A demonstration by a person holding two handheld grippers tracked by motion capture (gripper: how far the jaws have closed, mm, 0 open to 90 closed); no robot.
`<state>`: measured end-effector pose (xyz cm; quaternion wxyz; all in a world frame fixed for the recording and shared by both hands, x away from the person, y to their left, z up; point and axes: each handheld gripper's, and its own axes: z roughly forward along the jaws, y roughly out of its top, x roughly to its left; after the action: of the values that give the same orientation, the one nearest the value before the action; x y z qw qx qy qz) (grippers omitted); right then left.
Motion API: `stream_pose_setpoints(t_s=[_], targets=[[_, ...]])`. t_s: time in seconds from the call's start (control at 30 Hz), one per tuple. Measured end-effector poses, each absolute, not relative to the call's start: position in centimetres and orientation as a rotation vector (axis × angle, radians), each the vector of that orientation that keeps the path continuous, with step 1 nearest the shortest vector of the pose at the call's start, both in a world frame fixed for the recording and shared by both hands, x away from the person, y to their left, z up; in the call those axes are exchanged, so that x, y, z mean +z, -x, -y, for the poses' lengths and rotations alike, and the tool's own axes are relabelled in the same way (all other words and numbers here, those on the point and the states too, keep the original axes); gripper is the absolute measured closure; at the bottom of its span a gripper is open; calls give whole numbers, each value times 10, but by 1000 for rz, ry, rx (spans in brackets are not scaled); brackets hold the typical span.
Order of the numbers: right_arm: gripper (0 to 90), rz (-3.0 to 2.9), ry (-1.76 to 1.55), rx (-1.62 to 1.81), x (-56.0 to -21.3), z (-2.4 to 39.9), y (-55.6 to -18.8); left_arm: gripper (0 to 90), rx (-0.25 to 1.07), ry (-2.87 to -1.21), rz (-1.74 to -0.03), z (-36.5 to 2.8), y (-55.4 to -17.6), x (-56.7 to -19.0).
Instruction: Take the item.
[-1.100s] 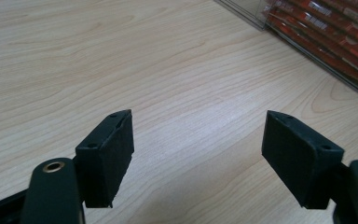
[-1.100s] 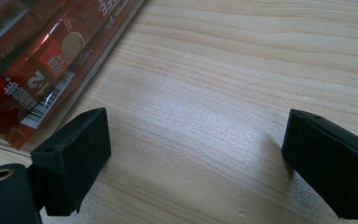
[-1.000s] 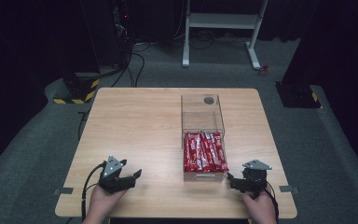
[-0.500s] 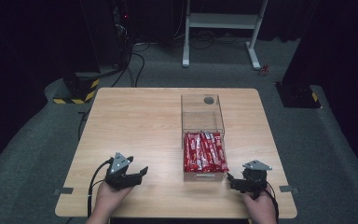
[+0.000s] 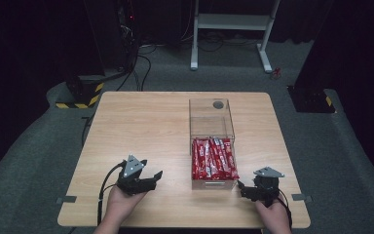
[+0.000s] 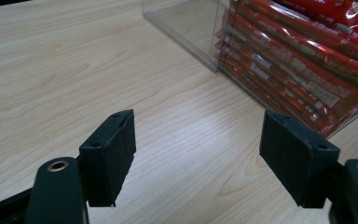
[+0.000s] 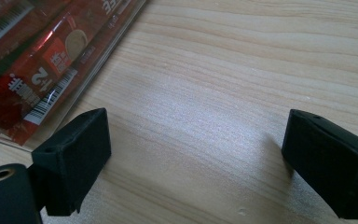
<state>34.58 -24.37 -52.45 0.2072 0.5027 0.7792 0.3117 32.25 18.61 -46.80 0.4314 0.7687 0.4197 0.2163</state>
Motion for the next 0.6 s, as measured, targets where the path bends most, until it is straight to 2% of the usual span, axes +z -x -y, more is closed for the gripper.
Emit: stream_pose_setpoints(t_s=[0.3, 0.6], targets=[[89, -2163, -1415, 851, -523, 250, -350, 264, 538, -1949, -994, -171, -322, -460], [80, -2152, -1413, 862, -525, 253, -352, 270, 528, -1914, -973, -163, -321, -451]])
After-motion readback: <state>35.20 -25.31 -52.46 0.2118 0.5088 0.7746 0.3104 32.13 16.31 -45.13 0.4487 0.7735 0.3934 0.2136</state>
